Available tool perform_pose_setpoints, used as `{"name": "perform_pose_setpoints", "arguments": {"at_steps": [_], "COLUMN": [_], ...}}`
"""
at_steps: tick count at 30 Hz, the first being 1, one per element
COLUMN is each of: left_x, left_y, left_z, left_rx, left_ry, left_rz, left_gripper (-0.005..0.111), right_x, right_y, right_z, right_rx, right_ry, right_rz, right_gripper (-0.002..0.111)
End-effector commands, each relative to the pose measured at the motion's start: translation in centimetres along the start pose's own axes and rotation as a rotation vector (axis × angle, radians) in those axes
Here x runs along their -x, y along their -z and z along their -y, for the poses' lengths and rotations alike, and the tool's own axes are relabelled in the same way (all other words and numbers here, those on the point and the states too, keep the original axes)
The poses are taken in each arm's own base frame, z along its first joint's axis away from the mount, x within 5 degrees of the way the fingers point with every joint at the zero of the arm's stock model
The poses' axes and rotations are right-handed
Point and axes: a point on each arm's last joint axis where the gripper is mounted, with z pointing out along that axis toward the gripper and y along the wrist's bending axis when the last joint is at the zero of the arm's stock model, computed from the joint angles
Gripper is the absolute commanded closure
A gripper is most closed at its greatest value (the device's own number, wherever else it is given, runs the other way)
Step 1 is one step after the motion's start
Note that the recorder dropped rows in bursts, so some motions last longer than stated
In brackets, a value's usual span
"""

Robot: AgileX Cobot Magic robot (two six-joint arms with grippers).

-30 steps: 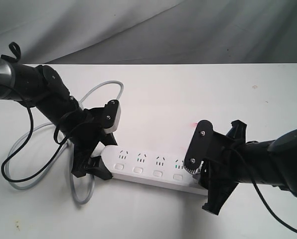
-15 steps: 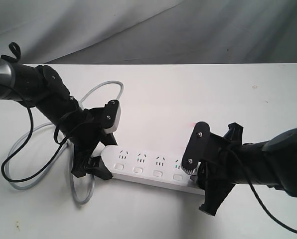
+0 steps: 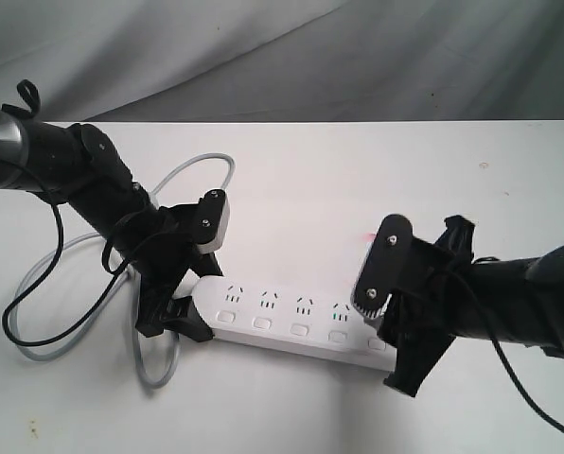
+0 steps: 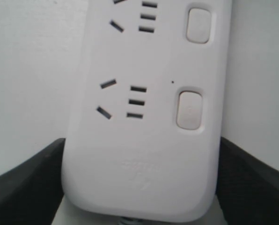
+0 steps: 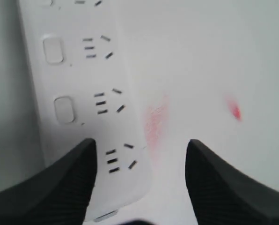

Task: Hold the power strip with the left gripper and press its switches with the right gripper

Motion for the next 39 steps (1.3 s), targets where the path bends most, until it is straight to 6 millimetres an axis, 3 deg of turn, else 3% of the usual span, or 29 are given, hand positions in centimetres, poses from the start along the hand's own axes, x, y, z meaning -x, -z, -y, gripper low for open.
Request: {"name": "perform_pose_setpoints", "arguments": {"at_steps": [1,7,14,18,23,30,39], "left_x": [0.1,0.1,0.1,0.1,0.1,0.1,0.1], "left_y": [-0.2,-0.2,-0.2,-0.2,-0.2,-0.2,-0.2], "left_z": [0.2,0.2,0.2,0.2,0.2,0.2,0.1], "left_rx": [-0.02,-0.02,-0.02,-0.02,-0.02,-0.02,-0.017], "left_ry": [0.003,0.003,0.0,0.0,0.002,0.0,0.004], "left_rz": [0.0,0.0,0.0,0.0,0.0,0.0,0.003], "left_gripper": [0.056,0.056,0.056,0.056,0.056,0.056,0.056], "right_x": [1.2,1.9,2.1,2.4,2.6,3.1,-0.5], "right_y": [2.3,4.4,4.7,5.5,7.1,13.8,18.7], "right_z": [1.1,1.7,1.7,1.7,2.3,3.3,4.3], "right_rx": [-0.07,-0.117,-0.115,-0.106,-0.168,-0.346,-0.586], "right_ry": [-0.01,-0.039,-0.055,-0.169,-0.176,-0.183,-0.285], "right_rz": [0.082,0.149,0.165,0.208,0.243,0.426,0.467], "right_gripper": [0.055,0.062,0.108,0.108,0.108,0.108,0.108]}}
